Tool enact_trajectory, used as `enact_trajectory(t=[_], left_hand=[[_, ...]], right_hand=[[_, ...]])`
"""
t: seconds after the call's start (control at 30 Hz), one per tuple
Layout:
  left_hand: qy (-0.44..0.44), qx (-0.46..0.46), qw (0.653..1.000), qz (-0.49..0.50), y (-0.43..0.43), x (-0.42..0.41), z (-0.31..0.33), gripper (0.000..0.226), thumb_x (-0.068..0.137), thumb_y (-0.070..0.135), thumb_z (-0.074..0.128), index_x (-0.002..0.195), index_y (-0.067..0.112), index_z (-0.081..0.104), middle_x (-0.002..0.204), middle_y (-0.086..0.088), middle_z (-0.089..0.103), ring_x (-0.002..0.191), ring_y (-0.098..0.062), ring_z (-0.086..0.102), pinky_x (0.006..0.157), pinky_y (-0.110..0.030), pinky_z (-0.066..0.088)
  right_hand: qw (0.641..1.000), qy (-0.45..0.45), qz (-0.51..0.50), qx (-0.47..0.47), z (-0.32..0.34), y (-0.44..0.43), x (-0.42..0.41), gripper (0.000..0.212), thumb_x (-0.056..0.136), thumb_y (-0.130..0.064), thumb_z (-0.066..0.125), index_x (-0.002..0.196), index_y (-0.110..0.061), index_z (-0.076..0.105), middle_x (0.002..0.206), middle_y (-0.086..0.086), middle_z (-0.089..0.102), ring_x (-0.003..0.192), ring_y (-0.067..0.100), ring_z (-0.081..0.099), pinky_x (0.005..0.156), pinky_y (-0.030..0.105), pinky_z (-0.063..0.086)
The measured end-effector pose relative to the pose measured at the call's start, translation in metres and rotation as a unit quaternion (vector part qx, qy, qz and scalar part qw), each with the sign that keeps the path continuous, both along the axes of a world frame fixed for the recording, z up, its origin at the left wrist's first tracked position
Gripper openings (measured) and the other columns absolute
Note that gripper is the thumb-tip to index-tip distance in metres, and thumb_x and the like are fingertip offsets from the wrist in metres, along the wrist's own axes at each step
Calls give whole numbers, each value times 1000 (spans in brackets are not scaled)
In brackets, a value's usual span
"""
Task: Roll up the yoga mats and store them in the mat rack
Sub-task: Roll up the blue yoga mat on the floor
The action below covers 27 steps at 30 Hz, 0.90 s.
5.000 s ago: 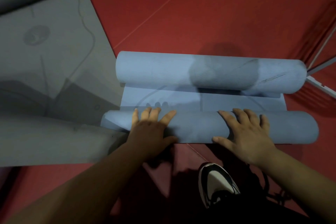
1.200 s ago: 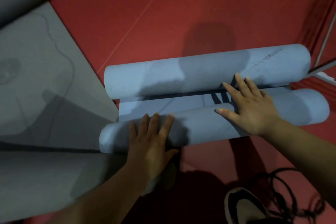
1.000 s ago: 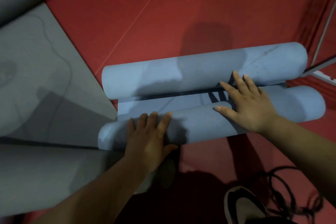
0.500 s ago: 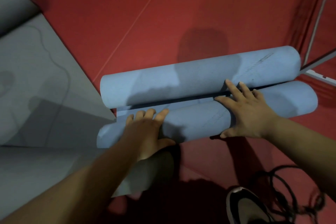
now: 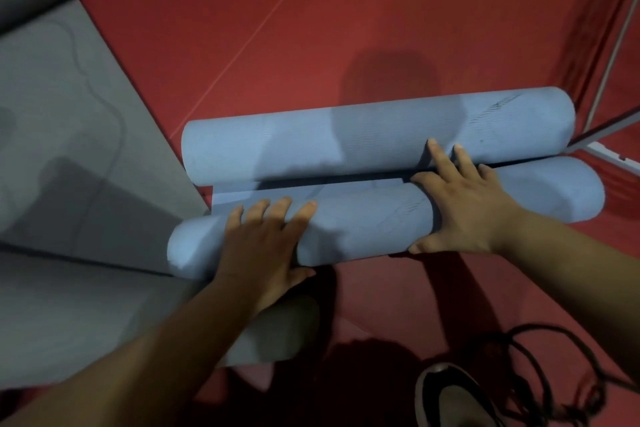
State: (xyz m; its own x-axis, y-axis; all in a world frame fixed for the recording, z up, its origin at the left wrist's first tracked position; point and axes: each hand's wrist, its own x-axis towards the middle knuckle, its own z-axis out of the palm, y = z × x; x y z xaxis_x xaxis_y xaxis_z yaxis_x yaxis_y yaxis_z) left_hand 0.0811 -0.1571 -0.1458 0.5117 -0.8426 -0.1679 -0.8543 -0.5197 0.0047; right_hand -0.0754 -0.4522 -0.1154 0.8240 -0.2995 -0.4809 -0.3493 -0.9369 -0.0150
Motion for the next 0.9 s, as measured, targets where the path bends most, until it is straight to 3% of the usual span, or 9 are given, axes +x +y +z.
enact_trajectory(t=[0.13,0.27,0.5,0.7,0.8,0.9], left_hand=[[10,3,1000,2,-5,11,6,109,55,82,70,150,37,39,141,-3,57,120,-32,57,97,-51,45],[11,2,1000,-16,-6,19,9,109,55,83,67,150,35,43,137,2,59,116,-29,59,91,-46,45],[119,41,990,-60,4,26,22,105,64,88,57,154,43,28,145,12,50,123,-23,54,101,-46,41],[149,27,987,-55,15,1,21,100,60,87,58,147,46,32,128,14,58,109,-23,60,93,-46,46],[123,21,991,-54,18,-8,20,100,64,88,53,151,45,29,137,12,53,118,-23,56,97,-46,41],[112,21,993,-23,20,-16,19,100,66,92,45,153,47,24,149,6,45,135,-24,46,111,-55,31]], right_hand=[[1000,-2,15,-5,-3,-2,-1,131,44,-100,50,154,-38,17,165,5,-24,152,46,-10,115,70,18],[1000,7,7,3,2,-3,6,123,48,-94,64,151,-40,27,165,3,-25,151,48,-11,116,71,17],[997,59,-8,50,14,14,-17,113,48,-95,61,146,-42,38,161,0,-33,148,51,-17,113,71,22],[995,77,-15,68,11,27,-40,119,45,-98,54,147,-42,30,159,1,-39,147,50,-26,116,68,18],[997,58,-14,53,5,32,-47,125,47,-103,48,151,-39,26,160,3,-39,146,51,-26,117,65,19],[997,45,-23,55,3,33,-48,127,47,-106,44,153,-38,26,160,3,-39,146,49,-27,119,64,19]])
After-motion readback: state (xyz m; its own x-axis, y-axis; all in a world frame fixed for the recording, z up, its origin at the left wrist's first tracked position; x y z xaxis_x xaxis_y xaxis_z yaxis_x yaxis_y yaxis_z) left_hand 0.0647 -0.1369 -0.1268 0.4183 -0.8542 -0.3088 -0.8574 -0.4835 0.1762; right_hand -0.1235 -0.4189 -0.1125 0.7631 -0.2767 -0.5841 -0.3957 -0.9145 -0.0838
